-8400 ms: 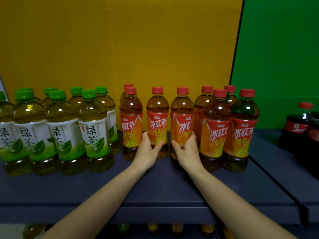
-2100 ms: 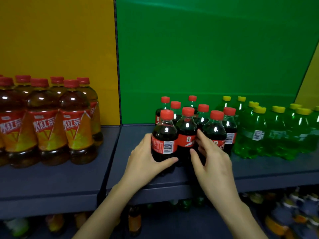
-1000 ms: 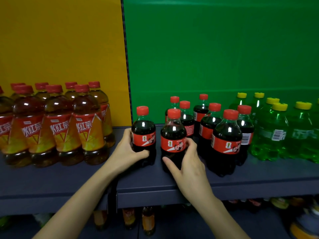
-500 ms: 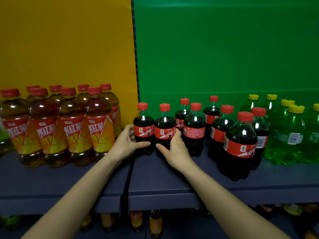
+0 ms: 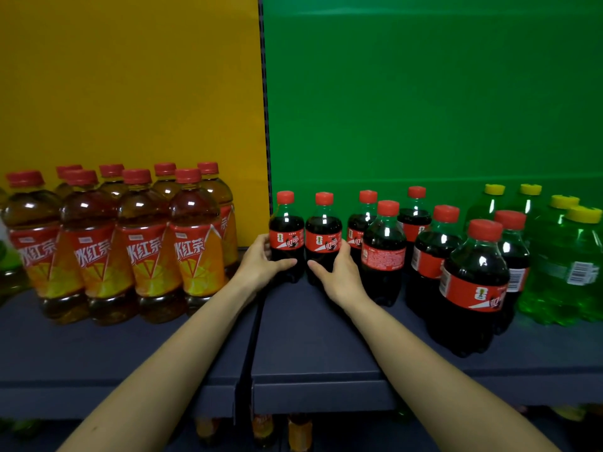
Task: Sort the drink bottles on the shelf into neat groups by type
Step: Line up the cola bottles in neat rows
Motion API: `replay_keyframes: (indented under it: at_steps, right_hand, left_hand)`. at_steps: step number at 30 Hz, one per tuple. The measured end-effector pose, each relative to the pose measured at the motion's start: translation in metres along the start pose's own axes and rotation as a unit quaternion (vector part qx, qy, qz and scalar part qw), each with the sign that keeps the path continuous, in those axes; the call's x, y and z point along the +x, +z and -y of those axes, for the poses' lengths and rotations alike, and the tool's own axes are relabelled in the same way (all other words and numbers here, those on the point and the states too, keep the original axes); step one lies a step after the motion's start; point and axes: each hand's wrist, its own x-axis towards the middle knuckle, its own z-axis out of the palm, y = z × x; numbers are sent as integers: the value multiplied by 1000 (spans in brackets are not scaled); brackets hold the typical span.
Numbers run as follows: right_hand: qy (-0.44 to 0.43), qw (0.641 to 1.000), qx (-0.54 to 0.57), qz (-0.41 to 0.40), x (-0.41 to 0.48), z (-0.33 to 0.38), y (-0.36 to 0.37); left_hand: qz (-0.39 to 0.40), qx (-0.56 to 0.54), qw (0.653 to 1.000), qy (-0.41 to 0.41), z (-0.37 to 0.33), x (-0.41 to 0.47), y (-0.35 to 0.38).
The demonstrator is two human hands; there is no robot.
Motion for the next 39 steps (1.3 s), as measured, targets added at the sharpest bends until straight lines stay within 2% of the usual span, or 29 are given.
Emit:
replay_keyframes:
  at_steps: [9, 18, 23, 25, 29, 32, 35, 39]
  right_hand:
    - [1, 1000, -7, -23, 9, -13, -15]
    - [14, 1000, -5, -21, 11, -14, -16]
    - [42, 999, 21, -9, 5, -9, -22]
    - [48, 998, 32, -1, -3, -4, -25]
    - [32, 996, 80, 31, -40, 9, -43]
    - [-19, 997, 66, 44, -78, 9, -70]
    - [-67, 995, 59, 34, -111, 3, -106]
    - [-88, 994, 43, 44, -143, -1, -159]
  left_hand:
    - [34, 5, 999, 23, -2, 4, 18]
    - [28, 22, 999, 31, -3, -3, 22]
    - [4, 124, 988, 94, -14, -22, 19]
    - [-30, 152, 981, 114, -20, -33, 16]
    - [-97, 169, 951, 241, -29, -60, 17]
    - [-46, 135, 945, 296, -37, -80, 29]
    - [40, 94, 947, 305, -44, -98, 54]
    - [106, 60, 949, 292, -52, -117, 96]
